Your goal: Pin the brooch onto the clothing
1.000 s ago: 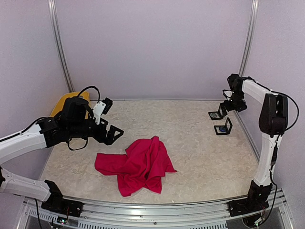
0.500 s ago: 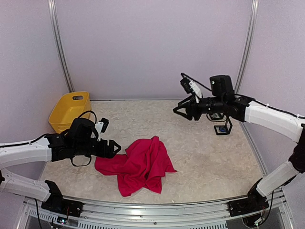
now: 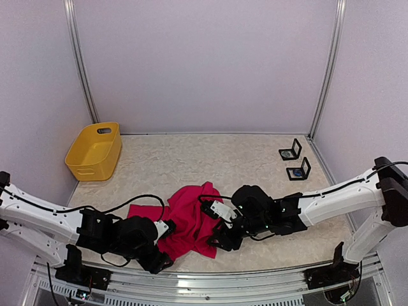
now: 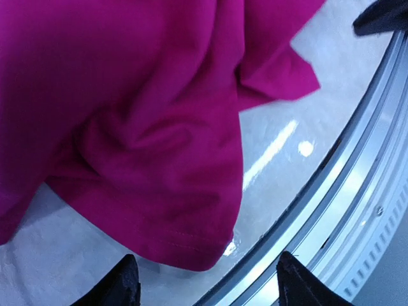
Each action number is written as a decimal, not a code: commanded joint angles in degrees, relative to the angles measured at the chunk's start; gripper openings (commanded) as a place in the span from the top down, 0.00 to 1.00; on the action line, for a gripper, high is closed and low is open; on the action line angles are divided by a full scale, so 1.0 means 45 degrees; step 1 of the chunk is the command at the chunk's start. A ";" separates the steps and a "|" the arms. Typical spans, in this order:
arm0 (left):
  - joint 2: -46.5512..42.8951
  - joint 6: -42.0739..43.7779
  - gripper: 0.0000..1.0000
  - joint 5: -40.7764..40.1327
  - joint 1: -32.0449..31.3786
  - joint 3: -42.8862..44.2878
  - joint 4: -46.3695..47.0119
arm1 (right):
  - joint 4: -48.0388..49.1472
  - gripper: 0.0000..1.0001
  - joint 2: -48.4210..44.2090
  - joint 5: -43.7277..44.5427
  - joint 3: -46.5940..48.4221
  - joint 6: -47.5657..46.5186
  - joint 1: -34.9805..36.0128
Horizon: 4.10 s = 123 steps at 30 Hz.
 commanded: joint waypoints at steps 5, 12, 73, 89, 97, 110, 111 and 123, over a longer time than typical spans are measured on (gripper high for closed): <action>0.2702 0.0477 0.20 -0.0383 -0.0676 0.0696 -0.0100 | 0.1753 0.43 0.1228 0.1788 -0.0019 0.1091 0.1836; 0.2488 0.0455 0.22 -0.1218 -0.0657 0.0494 0.0027 | 0.1363 0.42 0.2647 0.3278 -0.0054 0.1170 0.1872; 0.5246 0.7553 1.00 0.0079 1.1544 1.6563 0.1226 | 0.1010 1.00 0.2141 -0.3400 1.6074 0.0433 -1.0588; 0.3484 0.3384 0.12 0.1094 1.1010 0.5657 0.1740 | 0.2969 1.00 0.2307 -0.5773 0.3364 0.3935 -0.9559; 0.3158 0.2376 0.18 0.1726 1.0204 0.3526 0.2495 | -0.0093 1.00 0.3282 -0.3894 0.4874 0.3013 -0.9561; 0.6416 -0.0047 0.23 -0.0473 1.1103 0.3970 0.4519 | -0.0538 1.00 0.3415 -0.4506 0.5233 0.2358 -0.9501; 0.6668 -0.0109 0.23 -0.0369 1.1050 0.4033 0.4082 | -0.0627 1.00 0.3440 -0.4425 0.5237 0.2335 -0.9508; 0.7309 -0.1234 0.58 -0.0590 1.0101 0.2635 0.4244 | -0.2476 1.00 0.3327 -0.3283 0.6296 0.1770 -0.9517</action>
